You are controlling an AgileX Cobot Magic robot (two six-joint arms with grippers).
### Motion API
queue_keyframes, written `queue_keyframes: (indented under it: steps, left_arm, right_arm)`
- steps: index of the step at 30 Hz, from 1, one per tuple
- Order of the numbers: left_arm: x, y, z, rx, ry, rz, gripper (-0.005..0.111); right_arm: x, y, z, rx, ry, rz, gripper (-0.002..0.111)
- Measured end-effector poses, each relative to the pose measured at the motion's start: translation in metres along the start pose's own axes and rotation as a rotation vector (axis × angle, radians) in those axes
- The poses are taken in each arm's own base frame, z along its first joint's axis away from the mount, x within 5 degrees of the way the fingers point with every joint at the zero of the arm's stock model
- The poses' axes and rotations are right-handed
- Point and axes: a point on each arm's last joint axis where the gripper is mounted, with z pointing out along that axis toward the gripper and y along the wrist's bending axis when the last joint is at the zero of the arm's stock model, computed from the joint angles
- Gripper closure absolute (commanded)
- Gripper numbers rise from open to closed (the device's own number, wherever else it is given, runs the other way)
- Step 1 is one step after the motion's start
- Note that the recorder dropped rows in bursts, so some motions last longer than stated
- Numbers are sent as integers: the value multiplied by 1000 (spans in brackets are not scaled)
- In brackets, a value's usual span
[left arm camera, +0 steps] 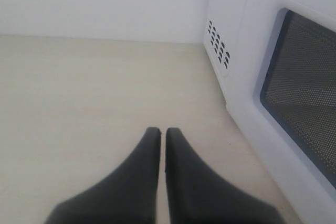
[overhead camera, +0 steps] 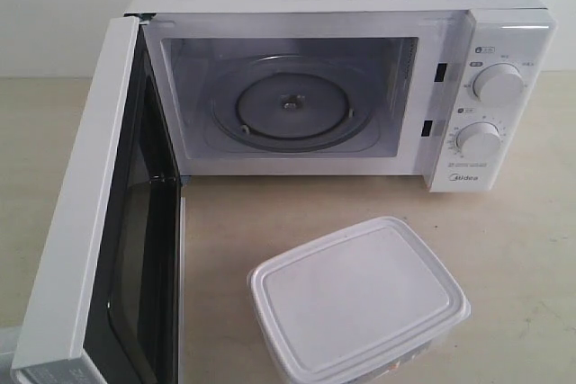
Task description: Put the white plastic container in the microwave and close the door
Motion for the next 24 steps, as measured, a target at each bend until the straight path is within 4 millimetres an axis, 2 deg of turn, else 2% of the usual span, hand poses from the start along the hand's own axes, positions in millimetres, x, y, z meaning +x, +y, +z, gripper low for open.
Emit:
queue_keyframes:
  steps: [2,4,7,10,13,17,20,24]
  left_arm:
    - [0,0,0,0,0,0,102]
    - [0,0,0,0,0,0,102]
    - [0,0,0,0,0,0,102]
    - [0,0,0,0,0,0,102]
    - [0,0,0,0,0,0,102]
    - [0,0,0,0,0,0,102]
    - [0,0,0,0,0,0,102]
    - [0,0,0,0,0,0,102]
  right_arm:
    - [-11,3,7,-1,-4,11,108]
    - [-15,5,22,12,44,18,108]
    - [-13,5,58,46,174,-10,108]
    - [-1,2,89,81,319,-29,108]
    - [26,-6,107,132,458,53,108]
    - [66,-14,103,191,614,161,108]
    - [104,-16,83,162,730,197,108]
    - [147,-6,49,71,882,310,108]
